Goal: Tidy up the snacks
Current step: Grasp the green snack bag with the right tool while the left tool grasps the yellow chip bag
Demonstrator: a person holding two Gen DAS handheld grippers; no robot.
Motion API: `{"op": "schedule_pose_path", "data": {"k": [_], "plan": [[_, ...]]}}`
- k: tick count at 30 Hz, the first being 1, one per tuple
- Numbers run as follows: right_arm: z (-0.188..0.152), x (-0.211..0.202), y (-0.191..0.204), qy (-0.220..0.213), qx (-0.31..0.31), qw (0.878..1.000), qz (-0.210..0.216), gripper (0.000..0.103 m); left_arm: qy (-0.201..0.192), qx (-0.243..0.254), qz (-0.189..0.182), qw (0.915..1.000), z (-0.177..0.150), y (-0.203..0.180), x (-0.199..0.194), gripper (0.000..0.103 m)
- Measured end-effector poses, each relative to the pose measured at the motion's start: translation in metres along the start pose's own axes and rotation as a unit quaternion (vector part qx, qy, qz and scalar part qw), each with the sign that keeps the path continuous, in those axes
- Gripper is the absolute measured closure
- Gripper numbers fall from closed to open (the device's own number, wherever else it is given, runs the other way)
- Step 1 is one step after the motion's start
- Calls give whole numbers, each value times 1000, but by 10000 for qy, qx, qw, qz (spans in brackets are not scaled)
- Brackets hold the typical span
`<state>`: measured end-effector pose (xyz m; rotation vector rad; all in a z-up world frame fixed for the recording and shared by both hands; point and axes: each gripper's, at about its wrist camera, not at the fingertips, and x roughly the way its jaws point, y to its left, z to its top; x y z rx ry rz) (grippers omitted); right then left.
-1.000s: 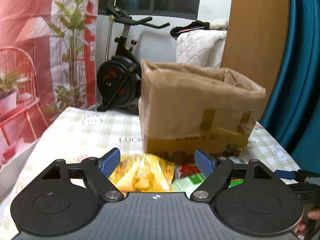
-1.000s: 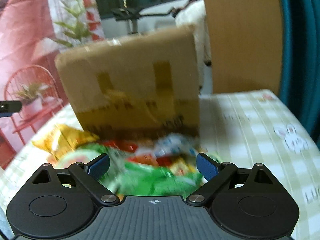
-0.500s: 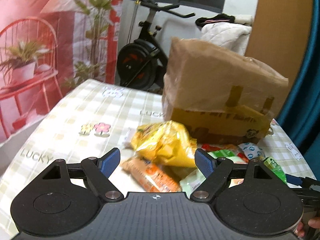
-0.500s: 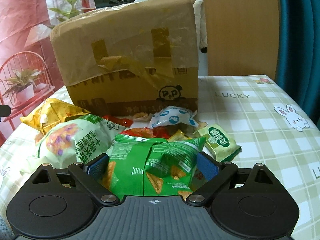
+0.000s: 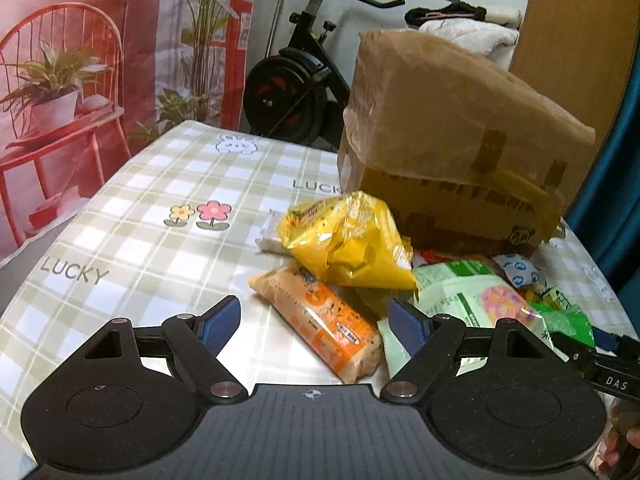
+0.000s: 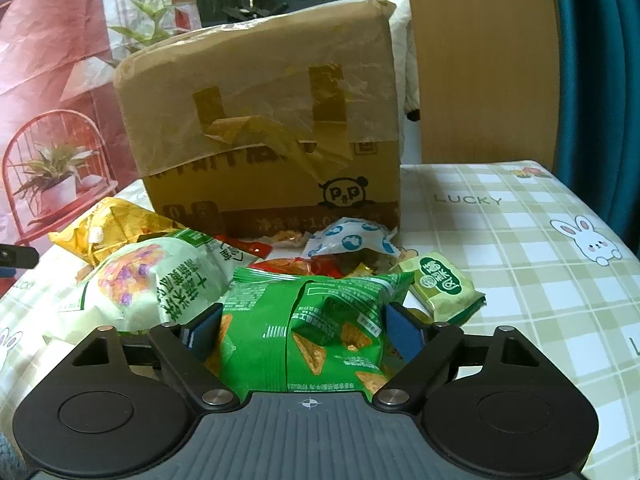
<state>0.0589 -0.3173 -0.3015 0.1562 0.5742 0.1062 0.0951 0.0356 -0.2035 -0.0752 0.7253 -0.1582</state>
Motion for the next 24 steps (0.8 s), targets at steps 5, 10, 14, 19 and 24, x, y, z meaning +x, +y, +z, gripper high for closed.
{"op": "schedule_pose_path", "data": {"k": [5,10,14,19,24], "plan": [[-3,-4,0,-33,-180,9998,58,25,44,35,77,10000,-3,-1,2,21],[-4,-5,0,-75,-191,9998,64,26,186,-16,76,9998,-6,2,5,21],[-3,-5,0,-61,-184,9998,68,27,175,-130,64,9997,-1,7,7,21],[-3,-5,0,-36,-143,9999,71,27,-209,-197,-118,9995,37,7,13,16],[-3,-4,-2,-33,-89,9999,84,28,-160,-298,-212,9992,71,8,44,13]]}}
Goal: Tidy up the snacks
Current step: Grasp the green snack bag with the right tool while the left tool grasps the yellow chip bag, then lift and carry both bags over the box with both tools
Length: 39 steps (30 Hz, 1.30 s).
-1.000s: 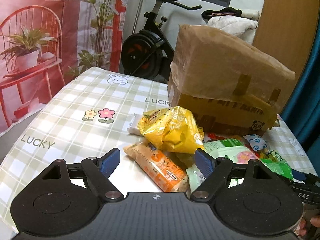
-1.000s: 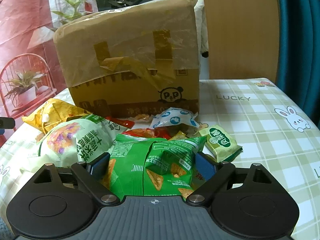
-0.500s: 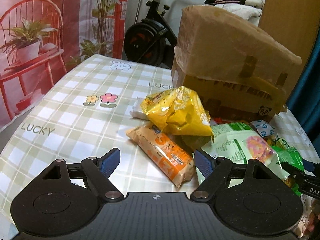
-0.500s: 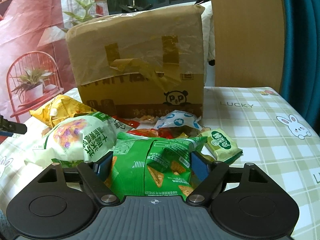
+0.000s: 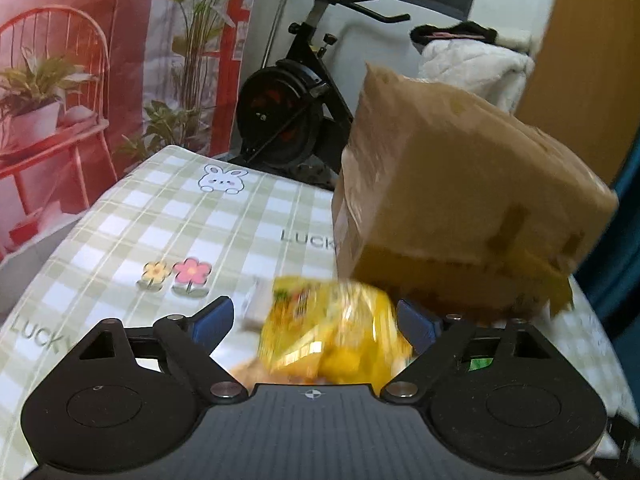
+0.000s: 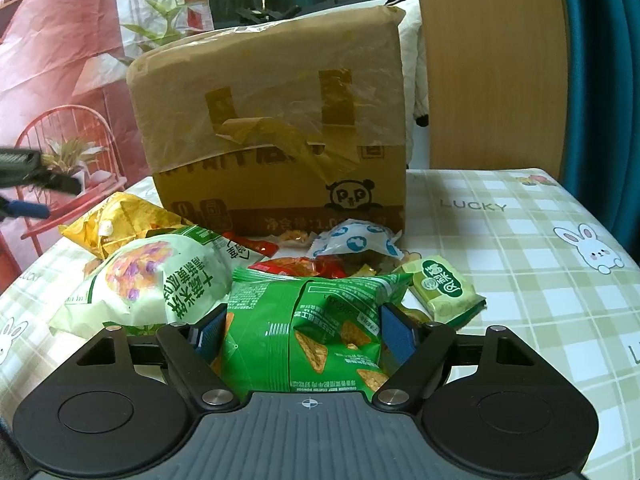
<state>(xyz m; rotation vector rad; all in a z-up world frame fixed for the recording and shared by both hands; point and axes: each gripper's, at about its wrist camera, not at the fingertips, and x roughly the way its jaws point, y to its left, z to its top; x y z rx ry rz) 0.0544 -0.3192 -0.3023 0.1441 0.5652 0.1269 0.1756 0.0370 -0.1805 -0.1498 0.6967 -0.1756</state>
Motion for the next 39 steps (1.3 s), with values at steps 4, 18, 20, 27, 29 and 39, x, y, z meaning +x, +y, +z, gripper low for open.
{"op": "schedule_pose_path", "data": {"k": [4,18,20,27,29,39], "plan": [[1,1,-1,19,19,10000,25,28,126,-464,-201,9986,17,7,30,11],[0,3,-2,-3,14,10000,63,27,1034,-1080,-760,9858,-18,30,71,4],[0,3,-1,-15,22,10000,60,27,978,-1118,-803,9856,-21,31,71,4],[0,3,-1,11,7,10000,46,27,1003,-879,-787,9879,-27,13,62,21],[0,3,-1,11,-3,10000,41,27,934,-619,-703,9912,-31,4,60,23],[9,-2,-3,-104,-34,9999,-60,29,93,-169,-483,9986,-31,-7,14,32]]}}
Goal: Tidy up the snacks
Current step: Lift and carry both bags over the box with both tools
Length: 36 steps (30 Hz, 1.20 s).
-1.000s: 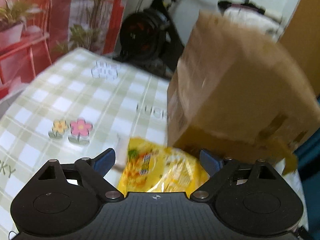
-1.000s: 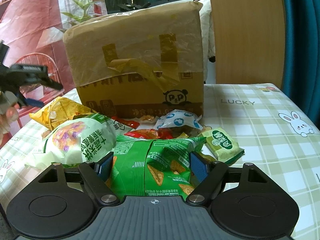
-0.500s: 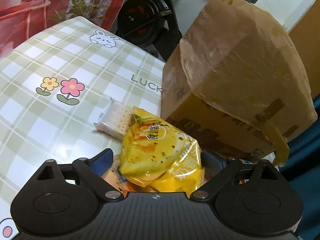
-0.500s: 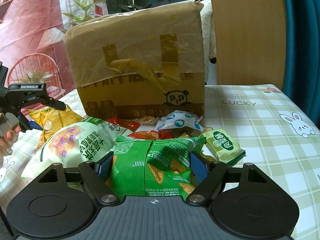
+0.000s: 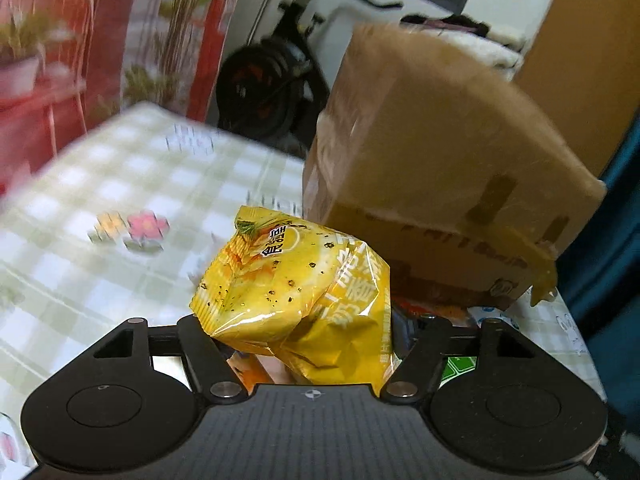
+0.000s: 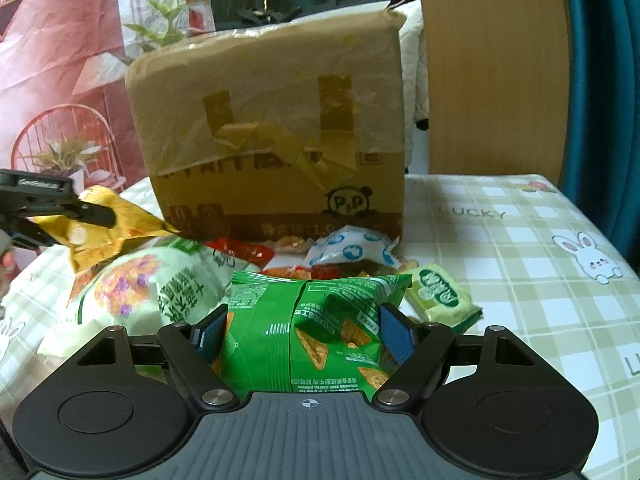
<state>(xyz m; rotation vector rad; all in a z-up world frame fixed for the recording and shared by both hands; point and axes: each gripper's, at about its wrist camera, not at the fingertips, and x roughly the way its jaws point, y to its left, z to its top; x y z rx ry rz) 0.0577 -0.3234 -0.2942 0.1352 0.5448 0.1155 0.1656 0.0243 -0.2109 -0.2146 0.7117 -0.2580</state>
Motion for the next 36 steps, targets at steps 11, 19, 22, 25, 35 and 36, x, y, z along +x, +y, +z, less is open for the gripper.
{"op": "schedule_pose_path", "data": {"k": [11,19,22,25,35,36], "plan": [[42,-27,-9,-732,-106,9971,-155,29,-851,776,62,9933,19,-26,-54,31],[105,-51,-20,-1576,-196,9872,-162,29,-1507,1102,-81,9824,53,-49,-77,31],[133,-50,-22,-1813,-331,9828,-113,29,-1623,1253,-123,9787,68,-60,-76,31],[161,-45,-16,-2083,-605,9762,-74,29,-1731,1376,-163,9751,83,-72,-73,31],[241,9,-4,-2420,-865,9664,-57,29,-1740,1758,-261,9686,139,-112,-28,31],[246,19,-4,-2377,-901,9671,-70,29,-1669,1788,-252,9693,144,-116,-19,31]]}}
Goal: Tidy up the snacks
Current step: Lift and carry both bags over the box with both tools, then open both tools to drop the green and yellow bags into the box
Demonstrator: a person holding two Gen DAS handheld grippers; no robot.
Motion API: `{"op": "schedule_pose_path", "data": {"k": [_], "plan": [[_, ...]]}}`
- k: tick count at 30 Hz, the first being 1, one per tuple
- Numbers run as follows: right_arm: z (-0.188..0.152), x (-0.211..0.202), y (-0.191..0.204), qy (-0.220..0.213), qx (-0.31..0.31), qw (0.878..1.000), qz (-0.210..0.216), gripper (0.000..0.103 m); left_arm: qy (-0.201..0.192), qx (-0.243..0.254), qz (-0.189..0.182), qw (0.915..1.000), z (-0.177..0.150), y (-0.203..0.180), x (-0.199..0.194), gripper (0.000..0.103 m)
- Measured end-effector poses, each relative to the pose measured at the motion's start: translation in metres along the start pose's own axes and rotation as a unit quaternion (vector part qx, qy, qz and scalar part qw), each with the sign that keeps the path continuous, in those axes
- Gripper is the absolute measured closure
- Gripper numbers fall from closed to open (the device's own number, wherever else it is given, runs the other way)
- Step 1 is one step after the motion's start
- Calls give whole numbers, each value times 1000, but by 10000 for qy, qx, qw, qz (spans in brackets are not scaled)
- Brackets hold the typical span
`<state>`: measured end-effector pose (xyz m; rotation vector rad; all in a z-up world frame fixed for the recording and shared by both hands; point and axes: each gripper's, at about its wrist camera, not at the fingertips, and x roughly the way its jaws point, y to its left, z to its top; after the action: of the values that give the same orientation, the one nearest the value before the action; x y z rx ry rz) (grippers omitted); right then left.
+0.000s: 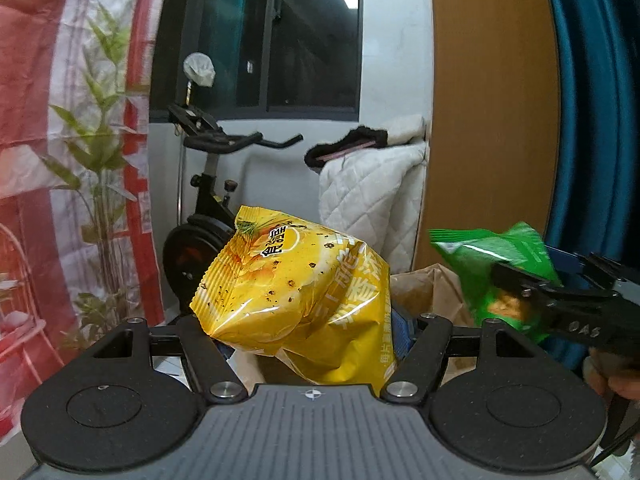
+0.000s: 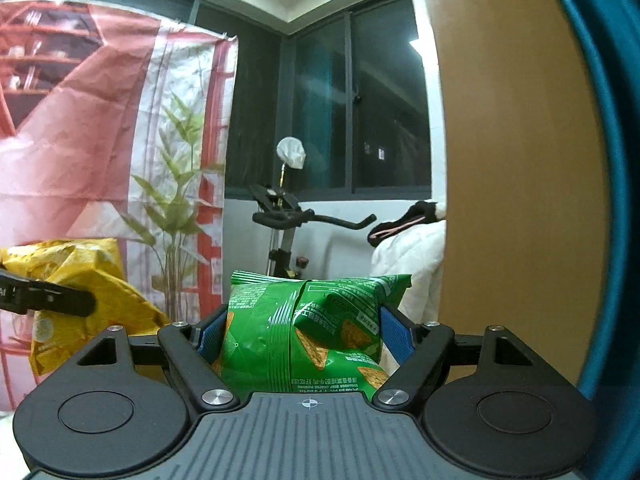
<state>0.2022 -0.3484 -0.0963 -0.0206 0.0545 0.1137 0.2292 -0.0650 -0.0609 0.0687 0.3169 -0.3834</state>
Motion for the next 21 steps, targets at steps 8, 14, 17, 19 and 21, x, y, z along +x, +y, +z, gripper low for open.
{"op": "schedule_pose_path", "data": {"k": [8,14,17,19,21], "plan": [[-18,64,5,495,134,9987,22,29,348,89,100,9993,-1,-6,44,31],[-32,81,6,856,320,9958,82,26,573,151,112,9982,-4,-5,61,23],[-36,79,3,960,406,9946,34,18,679,317,159,9971,-6,-8,64,19],[-38,74,3,927,427,9948,26,15,669,332,210,9970,-7,-7,60,18],[-38,68,2,939,440,9946,33,15,705,238,226,9970,-5,-2,57,18]]}}
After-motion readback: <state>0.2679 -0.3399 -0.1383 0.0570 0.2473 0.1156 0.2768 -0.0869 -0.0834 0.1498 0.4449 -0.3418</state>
